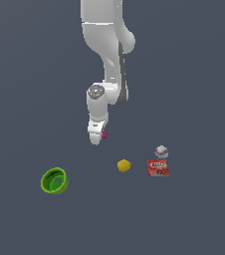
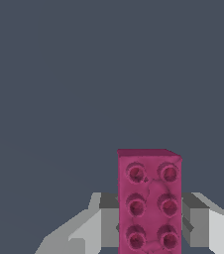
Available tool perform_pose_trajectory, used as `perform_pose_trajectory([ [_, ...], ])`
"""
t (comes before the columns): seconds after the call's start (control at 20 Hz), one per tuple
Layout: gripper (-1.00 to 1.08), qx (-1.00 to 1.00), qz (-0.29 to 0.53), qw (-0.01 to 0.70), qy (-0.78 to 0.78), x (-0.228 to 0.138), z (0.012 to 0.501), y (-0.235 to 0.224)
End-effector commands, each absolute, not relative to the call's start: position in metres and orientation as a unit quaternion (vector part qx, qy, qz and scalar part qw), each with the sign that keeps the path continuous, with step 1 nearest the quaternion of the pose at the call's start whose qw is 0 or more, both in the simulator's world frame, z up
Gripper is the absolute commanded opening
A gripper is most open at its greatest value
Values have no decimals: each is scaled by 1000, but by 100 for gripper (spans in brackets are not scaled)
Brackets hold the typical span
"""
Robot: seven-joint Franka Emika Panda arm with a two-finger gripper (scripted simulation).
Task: Pick up a designated object from a clutter of objects.
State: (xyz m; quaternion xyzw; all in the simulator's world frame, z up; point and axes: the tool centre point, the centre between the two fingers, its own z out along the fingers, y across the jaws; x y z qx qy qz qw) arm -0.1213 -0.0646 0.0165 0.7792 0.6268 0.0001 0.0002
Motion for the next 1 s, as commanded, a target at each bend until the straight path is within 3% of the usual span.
perform_pose_trajectory([
  [0.0,-100,779,0,0,627,-121,16,-65],
  [0.5,-100,779,0,0,627,-121,21,-67],
  [0.95,-100,779,0,1,627,-121,56,-82],
])
